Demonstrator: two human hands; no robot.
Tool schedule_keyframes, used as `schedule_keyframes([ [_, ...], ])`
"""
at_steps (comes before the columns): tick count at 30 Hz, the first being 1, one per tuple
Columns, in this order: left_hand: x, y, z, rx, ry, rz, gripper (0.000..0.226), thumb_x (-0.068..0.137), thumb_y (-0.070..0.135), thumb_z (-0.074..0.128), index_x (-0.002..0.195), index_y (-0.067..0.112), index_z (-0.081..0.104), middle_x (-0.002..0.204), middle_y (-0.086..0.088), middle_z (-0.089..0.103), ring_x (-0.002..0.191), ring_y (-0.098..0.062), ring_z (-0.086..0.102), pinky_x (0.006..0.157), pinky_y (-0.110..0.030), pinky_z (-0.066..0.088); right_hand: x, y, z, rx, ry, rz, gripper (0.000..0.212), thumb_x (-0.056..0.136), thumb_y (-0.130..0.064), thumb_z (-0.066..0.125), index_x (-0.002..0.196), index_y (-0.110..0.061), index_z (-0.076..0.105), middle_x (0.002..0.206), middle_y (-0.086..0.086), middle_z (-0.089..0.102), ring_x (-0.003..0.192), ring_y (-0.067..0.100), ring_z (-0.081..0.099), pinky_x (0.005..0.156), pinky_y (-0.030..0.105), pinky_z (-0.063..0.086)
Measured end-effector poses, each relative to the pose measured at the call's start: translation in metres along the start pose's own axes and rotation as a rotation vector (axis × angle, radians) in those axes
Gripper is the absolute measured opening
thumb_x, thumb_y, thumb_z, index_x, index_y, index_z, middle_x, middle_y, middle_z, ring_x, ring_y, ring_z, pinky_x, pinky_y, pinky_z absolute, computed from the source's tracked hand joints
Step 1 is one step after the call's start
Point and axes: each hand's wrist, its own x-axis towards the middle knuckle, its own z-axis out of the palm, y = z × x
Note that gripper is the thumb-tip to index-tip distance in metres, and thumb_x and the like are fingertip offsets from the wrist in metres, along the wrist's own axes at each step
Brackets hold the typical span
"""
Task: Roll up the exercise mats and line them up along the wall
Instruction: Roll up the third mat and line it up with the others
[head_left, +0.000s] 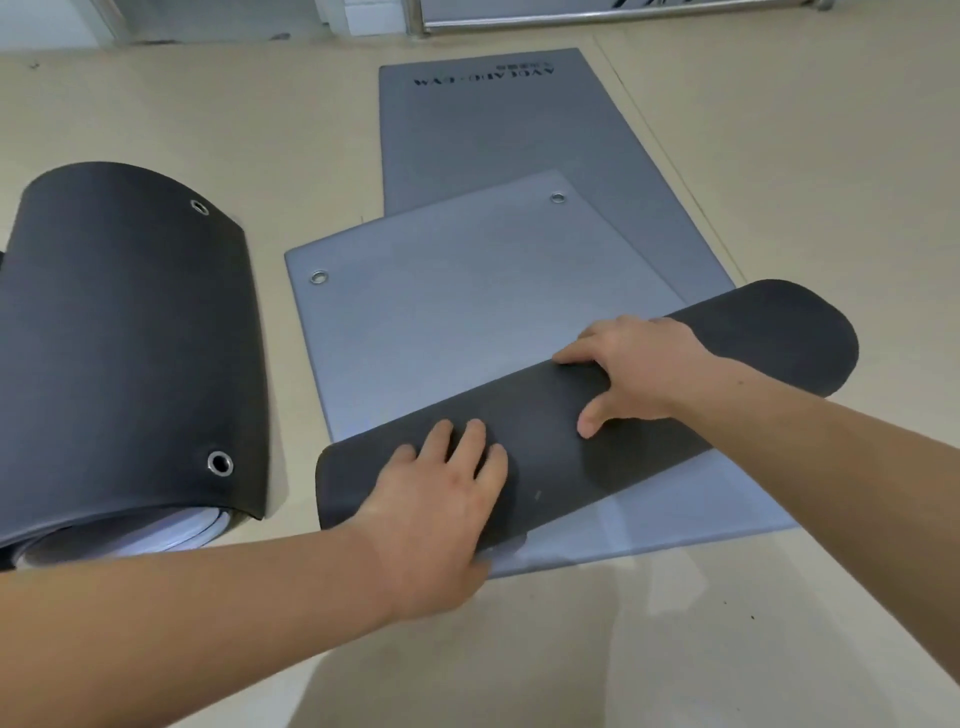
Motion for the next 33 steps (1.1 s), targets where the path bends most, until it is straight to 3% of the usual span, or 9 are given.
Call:
schedule_keyframes([
  [4,0.001,-0.01,0.016,-0.012,0.023,-0.038,0.112,0.095,0.069,0.049,0.162,0.02,-0.026,0.166,-0.013,-0.039,0.157,-0.04,-0.027,0.126,-0.065,0.004,0.008,-0.012,0.003,-0.004,0.29,0.129,0.051,0.095,-0.066,0.057,0.132,-0.031,0.059,0.126,0.001,0.054,0.115,0.026,0.054,0.085,0.038,0.042],
  [7,0.012,-0.021,0.022,0.009,0.043,-0.069,0.12,0.09,0.074,0.052,0.16,0.021,-0.029,0.167,-0.015,-0.035,0.157,-0.038,-0.026,0.126,-0.064,0.002,0.017,-0.028,0.016,-0.044,0.373,0.102,0.036,0.108,-0.048,0.043,0.119,-0.021,0.065,0.11,0.004,0.056,0.102,0.029,0.055,0.073,0.037,0.04],
  [10,0.025,-0.034,0.024,-0.042,0.033,-0.096,0.129,0.083,0.079,0.057,0.161,0.021,-0.028,0.169,-0.016,-0.03,0.158,-0.037,-0.024,0.126,-0.065,0.0,0.021,-0.031,-0.004,0.02,0.177,0.064,0.049,0.1,-0.06,0.05,0.133,-0.026,0.061,0.127,0.002,0.058,0.121,0.028,0.054,0.09,0.04,0.05],
  [13,0.044,-0.063,0.02,-0.137,0.105,-0.106,0.134,0.076,0.083,0.061,0.163,0.024,-0.021,0.173,-0.01,-0.021,0.161,-0.03,-0.017,0.128,-0.06,0.003,0.025,-0.04,-0.016,-0.082,-0.072,0.069,0.118,0.068,-0.083,0.07,0.162,-0.041,0.013,0.168,0.006,0.021,0.155,0.032,0.02,0.117,0.057,0.03],
  [15,0.055,-0.088,0.013,-0.197,0.144,-0.093,0.132,0.075,0.079,0.068,0.166,0.027,-0.013,0.176,-0.007,-0.009,0.162,-0.026,-0.005,0.131,-0.053,0.006,0.028,-0.055,0.003,-0.156,0.036,0.069,0.139,0.059,-0.08,0.079,0.163,-0.035,-0.002,0.168,0.012,0.007,0.157,0.037,0.009,0.12,0.061,0.023],
  [20,0.057,-0.118,0.001,-0.304,0.203,-0.218,0.117,0.07,0.078,0.074,0.164,0.041,0.014,0.169,-0.006,0.015,0.153,-0.031,0.019,0.122,-0.048,0.029,0.043,-0.063,0.034,-0.109,0.307,0.007,0.129,0.05,-0.057,0.096,0.158,-0.025,0.034,0.152,0.01,0.042,0.146,0.041,0.035,0.114,0.059,0.036],
  [26,0.046,-0.089,0.034,-0.018,0.082,-0.292,0.143,0.073,0.085,0.065,0.161,0.018,-0.027,0.172,-0.02,-0.012,0.16,-0.043,-0.006,0.127,-0.063,0.012,0.059,-0.057,0.032,-0.007,0.246,-0.03,0.103,0.083,-0.057,0.077,0.16,-0.039,0.01,0.174,-0.001,-0.001,0.16,0.028,-0.007,0.127,0.057,0.004],
  [29,0.067,-0.096,0.031,-0.039,0.091,-0.358,0.146,0.066,0.081,0.072,0.162,0.015,-0.016,0.167,-0.022,0.008,0.155,-0.044,0.013,0.122,-0.064,0.024,0.059,-0.061,0.037,-0.036,0.272,0.029,0.099,0.091,-0.061,0.064,0.162,-0.043,-0.002,0.172,0.01,-0.013,0.159,0.033,-0.011,0.126,0.059,0.009],
  [33,0.082,-0.119,0.008,-0.106,0.141,-0.326,0.131,0.052,0.072,0.079,0.154,0.021,0.015,0.134,-0.008,0.046,0.12,-0.031,0.052,0.095,-0.049,0.051,0.044,-0.054,0.046,0.002,0.313,0.03,0.101,0.089,-0.064,0.064,0.163,-0.044,-0.003,0.172,0.011,-0.01,0.159,0.034,-0.006,0.123,0.057,0.02],
])
